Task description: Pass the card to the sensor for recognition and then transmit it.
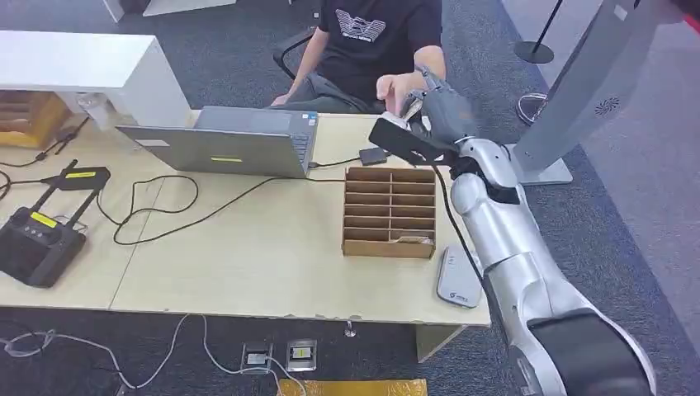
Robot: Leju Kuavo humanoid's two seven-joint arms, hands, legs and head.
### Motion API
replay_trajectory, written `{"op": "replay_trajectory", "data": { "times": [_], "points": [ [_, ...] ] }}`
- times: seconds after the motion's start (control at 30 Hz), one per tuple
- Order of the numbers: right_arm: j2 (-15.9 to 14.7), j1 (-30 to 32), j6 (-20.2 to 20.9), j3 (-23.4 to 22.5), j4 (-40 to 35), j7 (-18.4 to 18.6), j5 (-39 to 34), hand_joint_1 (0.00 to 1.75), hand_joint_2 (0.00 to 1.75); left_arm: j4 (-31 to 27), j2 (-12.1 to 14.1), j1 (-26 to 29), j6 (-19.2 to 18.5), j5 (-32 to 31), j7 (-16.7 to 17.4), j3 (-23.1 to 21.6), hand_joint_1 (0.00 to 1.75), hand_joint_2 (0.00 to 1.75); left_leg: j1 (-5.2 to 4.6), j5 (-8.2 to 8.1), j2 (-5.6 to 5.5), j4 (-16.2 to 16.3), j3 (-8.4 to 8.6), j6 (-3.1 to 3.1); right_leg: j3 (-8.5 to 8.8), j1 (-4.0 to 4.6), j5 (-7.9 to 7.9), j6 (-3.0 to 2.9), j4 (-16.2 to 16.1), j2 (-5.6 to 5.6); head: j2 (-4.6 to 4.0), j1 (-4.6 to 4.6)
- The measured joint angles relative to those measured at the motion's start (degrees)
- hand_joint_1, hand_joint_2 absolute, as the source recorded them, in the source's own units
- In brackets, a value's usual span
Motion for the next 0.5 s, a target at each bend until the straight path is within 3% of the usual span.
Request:
{"op": "replay_trajectory", "data": {
  "times": [0.03,0.1,0.13,0.2,0.23,0.27,0.5],
  "points": [
    [0.00,-0.02,-0.26,0.02,0.58,0.11,0.35,1.31,1.75,0.00,0.00,0.00,-0.15,0.00,0.00,-0.02,0.00,0.00,0.00,0.00,0.00,0.00,0.00,0.00,0.00,0.00,0.00,0.00,0.00,0.00,0.00,0.02],
    [0.00,-0.29,-0.92,0.39,1.63,0.61,1.29,0.26,1.75,0.00,0.04,0.01,-0.44,0.00,0.00,-0.09,0.00,0.00,0.00,0.00,0.00,0.00,0.00,0.00,0.00,0.00,0.00,0.00,0.00,-0.01,0.00,0.02],
    [0.00,-0.50,-1.05,0.50,2.27,0.72,1.33,0.10,1.75,0.00,0.09,0.01,-0.59,-0.02,-0.02,-0.17,0.00,0.00,0.00,0.00,0.00,0.00,0.00,0.00,-0.01,0.00,0.00,0.00,0.00,0.01,0.00,0.00],
    [0.00,-0.71,-1.46,0.61,3.34,1.07,1.35,0.10,1.75,0.00,0.20,0.00,-0.85,-0.02,-0.24,-0.48,0.00,0.00,0.00,0.00,0.00,0.00,0.01,0.00,-0.02,0.01,0.00,0.00,0.00,0.02,0.00,0.00],
    [-0.02,-0.71,-1.75,0.61,3.62,1.18,1.46,0.00,1.75,0.00,0.26,0.00,-0.90,-0.02,-0.37,-0.54,0.00,0.00,0.00,0.00,0.01,0.00,0.01,0.00,-0.02,0.01,0.00,0.00,0.00,0.03,0.00,0.00],
    [-0.04,-0.72,-2.03,0.61,3.89,1.18,1.64,0.00,0.00,0.00,0.26,0.00,-0.92,-0.02,-0.42,-0.57,0.00,0.00,0.00,0.00,0.01,0.00,0.00,0.00,-0.03,0.01,0.00,0.00,0.00,0.03,0.00,0.02],
    [-0.11,-0.80,-4.37,0.81,5.22,0.41,2.31,0.00,0.00,0.00,0.31,0.00,-1.01,0.18,-0.77,-1.11,0.00,0.00,0.00,0.00,0.02,0.00,0.02,0.00,-0.03,0.00,0.00,0.00,0.00,0.07,0.00,0.00]
  ]
}}
